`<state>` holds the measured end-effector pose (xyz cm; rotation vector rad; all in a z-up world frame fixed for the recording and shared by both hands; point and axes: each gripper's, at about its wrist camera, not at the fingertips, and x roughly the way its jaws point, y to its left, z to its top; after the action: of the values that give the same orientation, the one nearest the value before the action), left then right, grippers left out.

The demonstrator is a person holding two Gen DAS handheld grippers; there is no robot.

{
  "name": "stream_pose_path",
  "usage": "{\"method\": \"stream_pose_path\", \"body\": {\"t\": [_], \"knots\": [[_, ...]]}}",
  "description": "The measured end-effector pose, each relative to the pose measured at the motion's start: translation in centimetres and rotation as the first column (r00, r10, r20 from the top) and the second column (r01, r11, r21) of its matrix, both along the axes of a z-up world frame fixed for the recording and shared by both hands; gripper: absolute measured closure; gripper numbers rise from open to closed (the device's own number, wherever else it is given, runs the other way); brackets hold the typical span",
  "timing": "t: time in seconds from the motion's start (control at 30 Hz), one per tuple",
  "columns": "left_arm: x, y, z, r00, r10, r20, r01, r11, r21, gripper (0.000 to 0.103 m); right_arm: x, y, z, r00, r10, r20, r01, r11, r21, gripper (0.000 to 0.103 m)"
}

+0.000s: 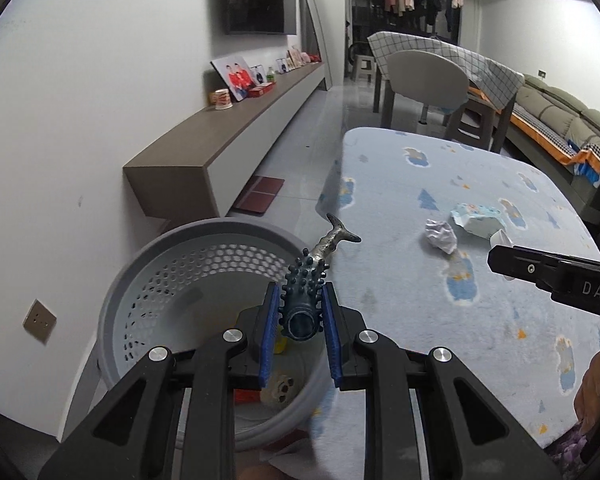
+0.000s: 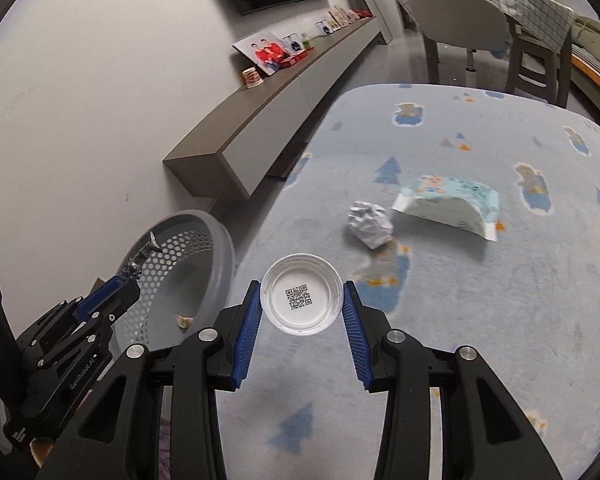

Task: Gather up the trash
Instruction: 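Carry the toy and cup over the basket and open both grippers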

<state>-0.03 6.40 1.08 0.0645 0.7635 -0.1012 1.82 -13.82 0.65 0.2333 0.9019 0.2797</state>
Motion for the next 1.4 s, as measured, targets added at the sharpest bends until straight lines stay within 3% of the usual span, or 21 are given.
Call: {"method": "stream_pose_path", "body": {"t": [0.23,0.5,0.7,1.07,1.13,1.27,1.4], "knots": [[0.3,5.9,-0.5,0.992,0.128,-0.023,-0.127,0.992,0.018,0.082,1.9,6.5,0.8,0.992,0.125,0.011,-0.125,0.992,-0.009,0.064],[0.3,9.3,-2.3,0.979,0.194,-0.065,-0.192,0.981,0.032,0.082,3.3,12.0,-1.0,0.969,0.246,-0.016,-0.246,0.969,-0.013,0.064],[0.0,10.5,-3.6,0.974,0.213,-0.081,-0.212,0.977,0.030,0.081,3.5,14.5,-3.0,0.951,0.305,-0.050,-0.307,0.950,-0.053,0.064],[0.2,12.1,-5.5,0.955,0.262,-0.140,-0.258,0.965,0.044,0.080,4.1,15.7,-5.9,0.933,0.340,-0.114,-0.346,0.937,-0.040,0.063],[0.2,12.2,-5.6,0.951,0.274,-0.141,-0.268,0.962,0.059,0.076,4.1,16.0,-6.0,0.930,0.347,-0.118,-0.354,0.935,-0.040,0.063],[0.1,12.6,-5.5,0.948,0.287,-0.136,-0.281,0.958,0.057,0.052,3.9,16.2,-5.9,0.932,0.345,-0.111,-0.352,0.935,-0.048,0.054],[0.0,12.8,-5.4,0.946,0.297,-0.131,-0.292,0.955,0.055,0.049,3.8,15.9,-5.8,0.937,0.333,-0.103,-0.339,0.939,-0.051,0.052]]}}
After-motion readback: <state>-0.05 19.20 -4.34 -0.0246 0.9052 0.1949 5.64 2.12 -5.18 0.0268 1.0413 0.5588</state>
